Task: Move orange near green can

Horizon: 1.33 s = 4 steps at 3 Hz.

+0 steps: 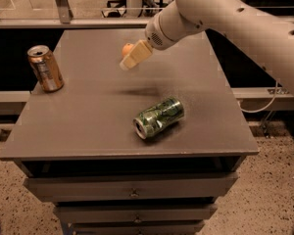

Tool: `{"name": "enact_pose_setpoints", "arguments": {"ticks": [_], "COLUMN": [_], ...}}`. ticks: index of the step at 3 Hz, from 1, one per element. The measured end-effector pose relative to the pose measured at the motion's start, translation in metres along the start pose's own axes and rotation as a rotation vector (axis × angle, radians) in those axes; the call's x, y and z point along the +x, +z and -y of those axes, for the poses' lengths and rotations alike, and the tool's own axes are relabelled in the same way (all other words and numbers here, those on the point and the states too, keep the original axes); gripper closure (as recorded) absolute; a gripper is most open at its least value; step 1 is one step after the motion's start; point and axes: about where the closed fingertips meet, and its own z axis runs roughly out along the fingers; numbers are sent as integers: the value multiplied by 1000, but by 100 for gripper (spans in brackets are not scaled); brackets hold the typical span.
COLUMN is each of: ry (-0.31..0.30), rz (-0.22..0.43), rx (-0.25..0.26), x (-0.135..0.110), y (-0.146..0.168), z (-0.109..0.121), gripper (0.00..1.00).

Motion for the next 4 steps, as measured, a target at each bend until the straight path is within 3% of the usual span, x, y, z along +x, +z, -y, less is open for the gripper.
{"name": "enact_pose_setpoints", "arguments": {"ticks": [2,4], "ry": [81,118], "rz": [45,77], "rx": [-18,-53], "x": [-2,-7], "y": [61,90], "z": [16,15], "gripper": [0,0]}}
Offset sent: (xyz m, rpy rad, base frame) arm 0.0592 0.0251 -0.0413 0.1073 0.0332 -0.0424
